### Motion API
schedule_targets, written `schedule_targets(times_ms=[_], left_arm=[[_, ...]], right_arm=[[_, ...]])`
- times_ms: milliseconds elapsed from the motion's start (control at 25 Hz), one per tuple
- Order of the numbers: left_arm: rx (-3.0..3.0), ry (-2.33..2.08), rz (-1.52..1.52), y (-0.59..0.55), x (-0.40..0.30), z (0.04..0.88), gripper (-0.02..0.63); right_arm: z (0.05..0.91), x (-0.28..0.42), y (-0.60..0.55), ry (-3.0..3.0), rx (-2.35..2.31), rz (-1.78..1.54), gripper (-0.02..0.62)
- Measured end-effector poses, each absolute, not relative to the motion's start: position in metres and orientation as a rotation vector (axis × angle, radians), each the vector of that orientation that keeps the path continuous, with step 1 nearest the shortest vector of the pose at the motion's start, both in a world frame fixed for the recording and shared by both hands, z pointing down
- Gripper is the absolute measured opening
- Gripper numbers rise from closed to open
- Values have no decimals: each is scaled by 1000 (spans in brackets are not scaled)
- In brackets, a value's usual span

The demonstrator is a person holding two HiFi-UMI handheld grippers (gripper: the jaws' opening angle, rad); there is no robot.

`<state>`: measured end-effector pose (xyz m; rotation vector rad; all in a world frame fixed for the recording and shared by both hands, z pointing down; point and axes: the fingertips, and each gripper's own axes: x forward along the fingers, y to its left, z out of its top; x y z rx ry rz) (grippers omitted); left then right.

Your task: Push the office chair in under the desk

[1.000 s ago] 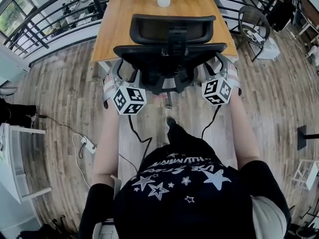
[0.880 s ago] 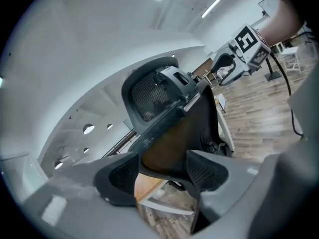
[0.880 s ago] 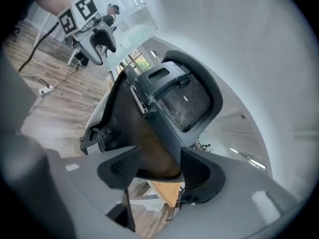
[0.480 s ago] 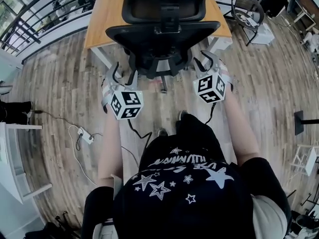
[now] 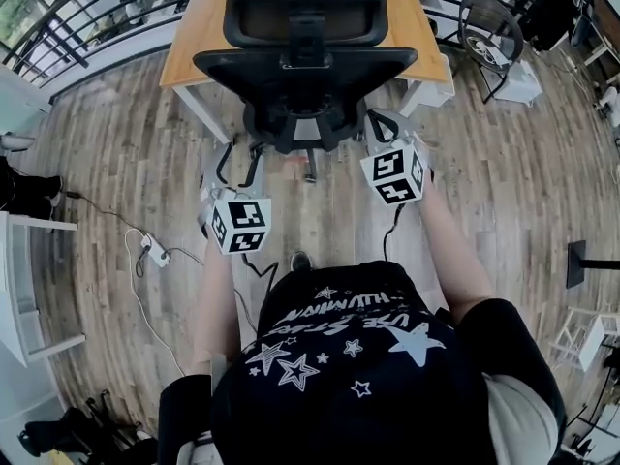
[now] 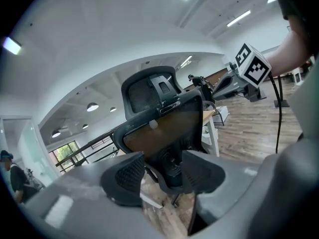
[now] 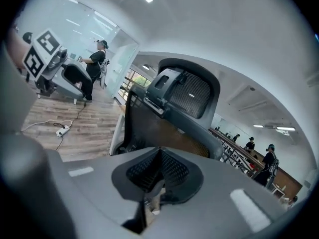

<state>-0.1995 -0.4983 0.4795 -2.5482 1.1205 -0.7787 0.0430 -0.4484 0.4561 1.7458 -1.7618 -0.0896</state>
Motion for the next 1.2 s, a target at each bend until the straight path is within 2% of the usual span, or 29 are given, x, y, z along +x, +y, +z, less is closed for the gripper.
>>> schedule_targets(times_ms=[360,440,880,1200], left_arm=[[-2524,1311,-785,-454,-174,480,161],[-2513,1378,-766,-447,-174,476,107],[-2555,1549,-762,-396,-159,473,2],[-2549,1675,-759,-342,-144,474,2]], right_arm=[[462,65,-426,-1980,1756,70,3],[459,67,-422,-2018,1760,94,3],[469,78,-377,-2120,1672,130,2],[475,87,-334,-2192,1526,129,2]])
